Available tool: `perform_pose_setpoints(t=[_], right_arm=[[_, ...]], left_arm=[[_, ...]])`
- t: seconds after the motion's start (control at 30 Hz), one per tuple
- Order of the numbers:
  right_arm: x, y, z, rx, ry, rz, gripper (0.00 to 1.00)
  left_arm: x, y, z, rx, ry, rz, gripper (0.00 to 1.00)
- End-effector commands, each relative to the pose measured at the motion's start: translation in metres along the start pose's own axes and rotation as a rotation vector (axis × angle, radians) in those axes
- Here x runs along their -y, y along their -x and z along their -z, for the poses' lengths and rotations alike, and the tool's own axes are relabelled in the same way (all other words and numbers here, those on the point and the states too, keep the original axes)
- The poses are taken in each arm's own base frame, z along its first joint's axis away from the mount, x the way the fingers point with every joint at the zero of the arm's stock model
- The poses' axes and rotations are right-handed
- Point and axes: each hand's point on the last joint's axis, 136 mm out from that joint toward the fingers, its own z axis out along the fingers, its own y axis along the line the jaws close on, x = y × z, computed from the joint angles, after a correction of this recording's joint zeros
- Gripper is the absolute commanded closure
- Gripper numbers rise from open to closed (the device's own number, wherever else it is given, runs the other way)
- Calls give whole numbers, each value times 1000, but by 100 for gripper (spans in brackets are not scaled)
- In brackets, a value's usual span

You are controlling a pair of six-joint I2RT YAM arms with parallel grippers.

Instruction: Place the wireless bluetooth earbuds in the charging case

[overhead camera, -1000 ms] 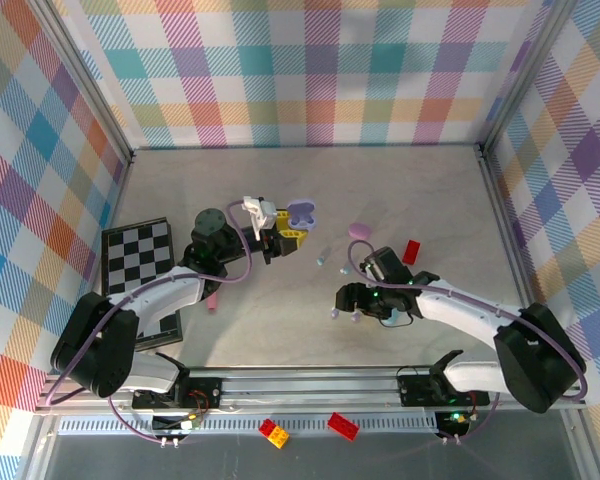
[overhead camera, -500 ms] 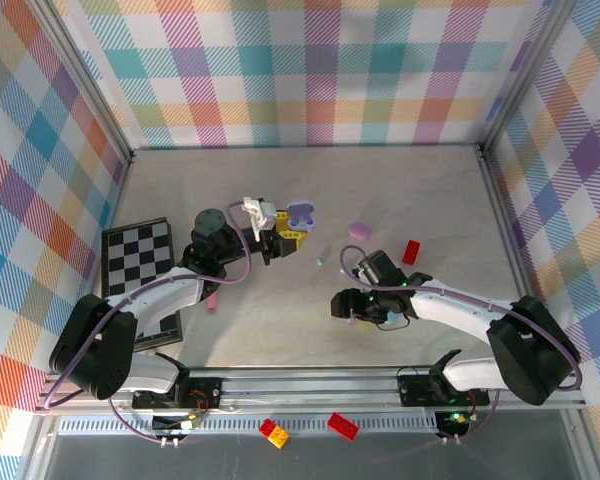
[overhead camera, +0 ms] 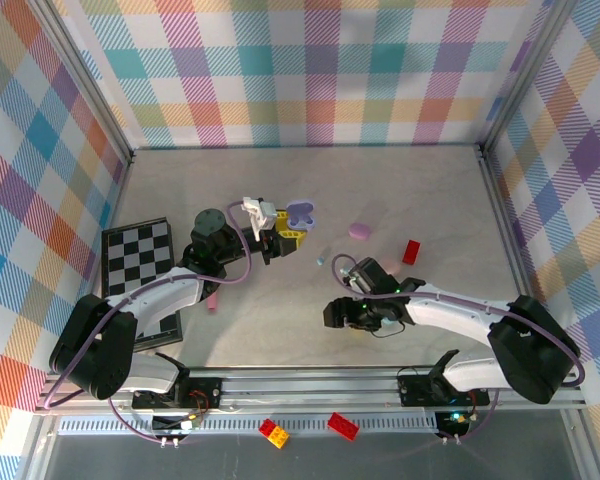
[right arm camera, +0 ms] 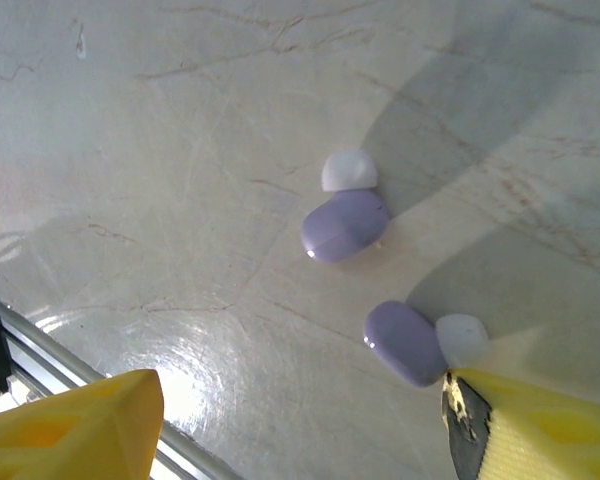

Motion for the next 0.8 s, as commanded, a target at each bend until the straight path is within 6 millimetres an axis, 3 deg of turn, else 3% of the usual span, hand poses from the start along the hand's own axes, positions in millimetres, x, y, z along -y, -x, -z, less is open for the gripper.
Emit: perform_pose_setpoints(t=[0.0, 0.17, 0.5, 0.67, 0.77], right_arm=[[-11, -3, 0, -2, 33, 26, 26], [-12, -6, 11, 4, -68, 102, 26], [3, 10, 42, 115, -548, 385, 28], [-2, 18, 36, 76, -788, 598, 32], [-2, 19, 25, 29, -886, 671, 39]], left_arm=[[-2, 7, 4, 27, 8, -30, 61], [-9, 8, 8, 40, 38, -24, 62], [-65, 17, 49, 116, 224, -3, 62], [-75, 23, 63, 110, 274, -25, 62], [-74, 23, 67, 96, 285, -33, 62]])
